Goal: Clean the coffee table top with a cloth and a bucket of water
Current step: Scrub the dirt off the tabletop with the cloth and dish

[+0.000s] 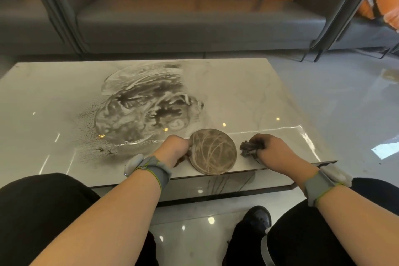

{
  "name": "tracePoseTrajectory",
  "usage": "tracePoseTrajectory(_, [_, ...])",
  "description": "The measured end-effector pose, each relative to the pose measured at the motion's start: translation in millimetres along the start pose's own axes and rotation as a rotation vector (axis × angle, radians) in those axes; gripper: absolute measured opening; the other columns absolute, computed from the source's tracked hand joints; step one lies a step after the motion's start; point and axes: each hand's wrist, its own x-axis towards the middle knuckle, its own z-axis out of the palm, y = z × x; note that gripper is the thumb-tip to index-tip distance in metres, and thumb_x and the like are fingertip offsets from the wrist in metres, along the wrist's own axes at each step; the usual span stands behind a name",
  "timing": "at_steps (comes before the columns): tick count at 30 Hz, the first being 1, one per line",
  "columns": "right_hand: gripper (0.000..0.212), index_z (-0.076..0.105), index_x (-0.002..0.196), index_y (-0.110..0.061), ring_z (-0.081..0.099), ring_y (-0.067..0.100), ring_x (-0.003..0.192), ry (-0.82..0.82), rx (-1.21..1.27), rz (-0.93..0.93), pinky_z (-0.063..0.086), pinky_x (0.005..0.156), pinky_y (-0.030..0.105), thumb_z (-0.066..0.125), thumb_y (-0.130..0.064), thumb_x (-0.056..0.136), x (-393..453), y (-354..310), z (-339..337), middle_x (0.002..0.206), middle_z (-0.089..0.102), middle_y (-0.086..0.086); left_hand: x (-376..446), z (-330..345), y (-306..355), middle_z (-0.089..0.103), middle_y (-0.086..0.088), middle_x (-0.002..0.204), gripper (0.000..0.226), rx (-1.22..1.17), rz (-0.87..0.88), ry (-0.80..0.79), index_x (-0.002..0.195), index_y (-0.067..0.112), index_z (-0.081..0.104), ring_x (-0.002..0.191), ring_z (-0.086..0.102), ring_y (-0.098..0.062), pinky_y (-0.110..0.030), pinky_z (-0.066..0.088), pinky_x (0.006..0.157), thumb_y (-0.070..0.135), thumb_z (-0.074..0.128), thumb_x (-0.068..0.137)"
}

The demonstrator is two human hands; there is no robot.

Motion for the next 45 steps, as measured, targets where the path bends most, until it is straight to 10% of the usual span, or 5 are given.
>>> tracePoseTrajectory(10, [0.023, 0.069, 0.102, -0.023, 0.065, 0.026, 0.082, 0.13, 0.177, 0.111, 0.05, 0.071, 0.032, 0.06, -0.012, 0.084, 8, -9, -23, 0.086, 0.072, 0.005, -40, 11, 34, 0.071, -0.019, 0.077, 0.013, -0.158, 0.155, -0.015, 0.085, 0.009, 0.06, 0.05, 0.063, -0.024, -0.026, 0.052, 0.042, 0.014, 0.058, 0.096])
tracePoseTrajectory(19, [0.027, 0.064, 0.102, -0.023, 0.07, 0.03, 0.081, 0.466, 0.953, 0.246, 0.057, 0.077, 0.043, 0.045, -0.009, 0.088, 10, -3, -59, 0.091, 0.074, 0.011, -54, 40, 69, 0.072, 0.002, 0.066, 0.014, 0.219, 0.695, 0.214, 0.075, 0.022, 0.068, 0.065, 0.069, -0.019, -0.037, 0.059, 0.065, 0.027, 0.063, 0.087])
tracePoseTrajectory(30, [0.031, 0.048, 0.12, -0.018, 0.066, 0.03, 0.09, 0.383, 0.581, 0.333, 0.055, 0.086, 0.047, 0.049, -0.026, 0.091, 19, 10, -44, 0.094, 0.07, 0.008, -37, 86, -32, 0.068, 0.009, 0.078, 0.03, 0.699, 1.026, 0.359, 0.101, 0.035, 0.063, 0.073, 0.062, -0.01, -0.033, 0.05, 0.06, 0.045, 0.035, 0.098])
tracePoseTrajectory(36, [0.045, 0.052, 0.131, -0.027, 0.064, 0.025, 0.099, 0.201, 0.083, -0.271, 0.054, 0.087, 0.04, 0.055, -0.022, 0.086, -8, -22, 33, 0.115, 0.065, 0.003, -24, 82, -55, 0.066, 0.011, 0.075, 0.018, 0.789, 1.061, 0.438, 0.092, 0.033, 0.068, 0.082, 0.059, -0.01, -0.03, 0.047, 0.052, 0.04, 0.052, 0.091])
tracePoseTrajectory(45, [0.029, 0.055, 0.12, -0.023, 0.06, 0.023, 0.09, 0.116, -0.107, -0.425, 0.052, 0.07, 0.037, 0.054, -0.02, 0.091, 16, -18, 76, 0.115, 0.057, 0.002, -17, 86, -70, 0.07, 0.011, 0.085, 0.01, 0.714, 1.165, 0.419, 0.091, 0.026, 0.072, 0.086, 0.061, -0.017, -0.033, 0.051, 0.059, 0.02, 0.065, 0.086])
